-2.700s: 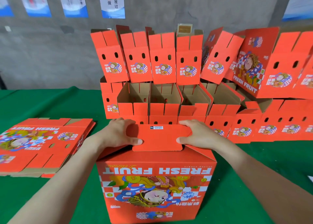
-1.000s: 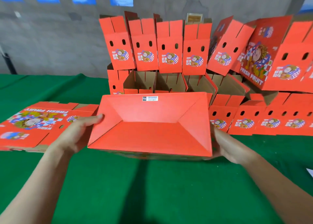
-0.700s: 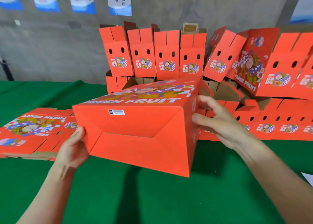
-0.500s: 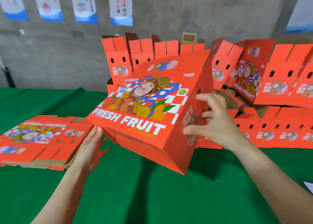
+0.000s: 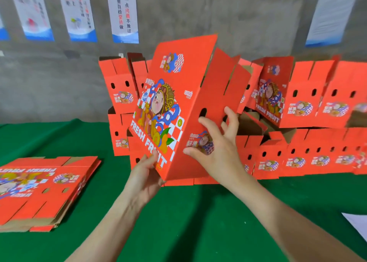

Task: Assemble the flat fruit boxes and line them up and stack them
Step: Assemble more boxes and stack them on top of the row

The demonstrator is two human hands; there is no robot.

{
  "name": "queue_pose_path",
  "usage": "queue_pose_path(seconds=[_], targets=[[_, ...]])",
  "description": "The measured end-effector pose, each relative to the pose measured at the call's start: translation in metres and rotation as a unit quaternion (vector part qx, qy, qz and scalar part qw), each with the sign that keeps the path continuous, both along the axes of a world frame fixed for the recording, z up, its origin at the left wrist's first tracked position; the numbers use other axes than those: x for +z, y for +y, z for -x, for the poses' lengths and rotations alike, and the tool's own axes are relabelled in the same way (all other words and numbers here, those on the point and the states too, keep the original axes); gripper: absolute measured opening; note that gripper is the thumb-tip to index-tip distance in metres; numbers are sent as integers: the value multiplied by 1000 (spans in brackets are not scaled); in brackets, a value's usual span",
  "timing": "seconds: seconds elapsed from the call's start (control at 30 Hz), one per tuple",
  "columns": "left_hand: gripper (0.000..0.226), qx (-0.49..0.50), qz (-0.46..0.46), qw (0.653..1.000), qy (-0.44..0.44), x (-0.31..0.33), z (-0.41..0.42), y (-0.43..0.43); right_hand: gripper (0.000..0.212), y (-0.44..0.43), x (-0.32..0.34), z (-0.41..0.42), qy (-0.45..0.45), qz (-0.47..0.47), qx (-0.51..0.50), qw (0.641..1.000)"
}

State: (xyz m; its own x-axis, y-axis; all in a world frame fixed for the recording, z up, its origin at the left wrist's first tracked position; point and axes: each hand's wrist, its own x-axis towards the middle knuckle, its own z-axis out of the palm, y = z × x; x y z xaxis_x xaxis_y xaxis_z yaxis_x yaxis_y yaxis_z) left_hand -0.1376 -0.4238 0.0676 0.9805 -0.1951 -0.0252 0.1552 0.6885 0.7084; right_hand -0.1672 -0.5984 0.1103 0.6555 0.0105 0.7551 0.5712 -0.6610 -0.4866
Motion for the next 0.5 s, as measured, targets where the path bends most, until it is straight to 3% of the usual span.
queue_pose_path(seconds=[0.23, 0.4, 0.5], targets=[[44, -30, 8, 999, -44, -11, -35, -26, 68, -9, -6, -23, 42, -34, -67, 996], [57, -50, -81, 994, -61, -3, -79, -54, 65, -43, 1, -53, 53, -75, -65, 994], [43, -71, -144, 985, -69, 9, -110, -77, 62, -68, 9, -74, 57, -120, -77, 988]])
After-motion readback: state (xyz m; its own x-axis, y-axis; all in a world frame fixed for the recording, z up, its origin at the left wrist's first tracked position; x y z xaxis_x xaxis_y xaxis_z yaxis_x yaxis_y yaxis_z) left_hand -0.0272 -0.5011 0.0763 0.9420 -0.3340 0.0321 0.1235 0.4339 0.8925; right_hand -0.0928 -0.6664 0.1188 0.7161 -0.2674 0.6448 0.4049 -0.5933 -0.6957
